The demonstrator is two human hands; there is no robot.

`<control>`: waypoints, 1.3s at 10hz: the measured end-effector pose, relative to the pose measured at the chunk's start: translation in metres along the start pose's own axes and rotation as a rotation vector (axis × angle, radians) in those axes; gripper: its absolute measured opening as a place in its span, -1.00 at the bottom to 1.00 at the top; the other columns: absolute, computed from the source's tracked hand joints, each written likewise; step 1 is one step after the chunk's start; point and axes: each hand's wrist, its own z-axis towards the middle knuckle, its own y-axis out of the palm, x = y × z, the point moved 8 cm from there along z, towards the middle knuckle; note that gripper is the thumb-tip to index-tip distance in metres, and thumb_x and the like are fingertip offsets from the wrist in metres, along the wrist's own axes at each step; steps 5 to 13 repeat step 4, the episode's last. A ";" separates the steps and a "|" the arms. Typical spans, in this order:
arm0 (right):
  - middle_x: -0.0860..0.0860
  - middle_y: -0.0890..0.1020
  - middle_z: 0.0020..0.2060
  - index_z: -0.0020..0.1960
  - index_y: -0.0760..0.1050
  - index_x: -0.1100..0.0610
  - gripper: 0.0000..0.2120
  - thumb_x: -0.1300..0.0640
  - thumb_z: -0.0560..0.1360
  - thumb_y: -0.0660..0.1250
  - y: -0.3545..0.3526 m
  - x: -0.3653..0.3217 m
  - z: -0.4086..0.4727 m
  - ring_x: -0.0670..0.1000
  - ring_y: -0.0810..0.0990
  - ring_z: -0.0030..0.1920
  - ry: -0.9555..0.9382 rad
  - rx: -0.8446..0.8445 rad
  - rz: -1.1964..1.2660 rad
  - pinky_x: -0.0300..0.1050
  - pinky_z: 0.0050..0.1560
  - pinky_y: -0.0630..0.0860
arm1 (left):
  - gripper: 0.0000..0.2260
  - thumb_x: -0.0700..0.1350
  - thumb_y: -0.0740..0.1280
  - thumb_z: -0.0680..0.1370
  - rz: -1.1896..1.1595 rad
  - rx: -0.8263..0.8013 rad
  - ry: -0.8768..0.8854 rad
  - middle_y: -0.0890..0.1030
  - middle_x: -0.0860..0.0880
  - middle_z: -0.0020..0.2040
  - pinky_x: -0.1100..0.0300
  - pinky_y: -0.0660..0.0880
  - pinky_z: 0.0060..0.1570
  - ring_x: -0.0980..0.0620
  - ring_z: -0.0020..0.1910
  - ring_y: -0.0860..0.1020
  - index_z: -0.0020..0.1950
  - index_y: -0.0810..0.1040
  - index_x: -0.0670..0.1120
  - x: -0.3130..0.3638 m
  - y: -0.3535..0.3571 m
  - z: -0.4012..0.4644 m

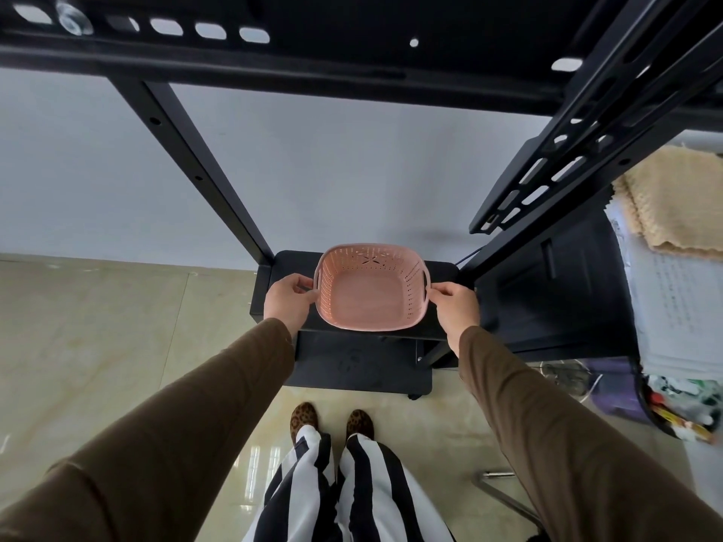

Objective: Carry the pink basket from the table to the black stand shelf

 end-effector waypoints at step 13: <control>-0.01 0.66 0.10 0.29 0.61 0.13 -0.71 0.15 0.58 0.37 -0.008 -0.009 -0.008 0.01 0.59 0.10 -0.041 -0.030 -0.045 -0.10 0.14 0.49 | -0.84 -0.11 0.44 0.61 0.049 0.006 0.032 0.58 -0.02 -0.12 0.14 0.57 -0.07 0.02 -0.17 0.54 0.18 0.64 -0.07 0.006 -0.009 -0.006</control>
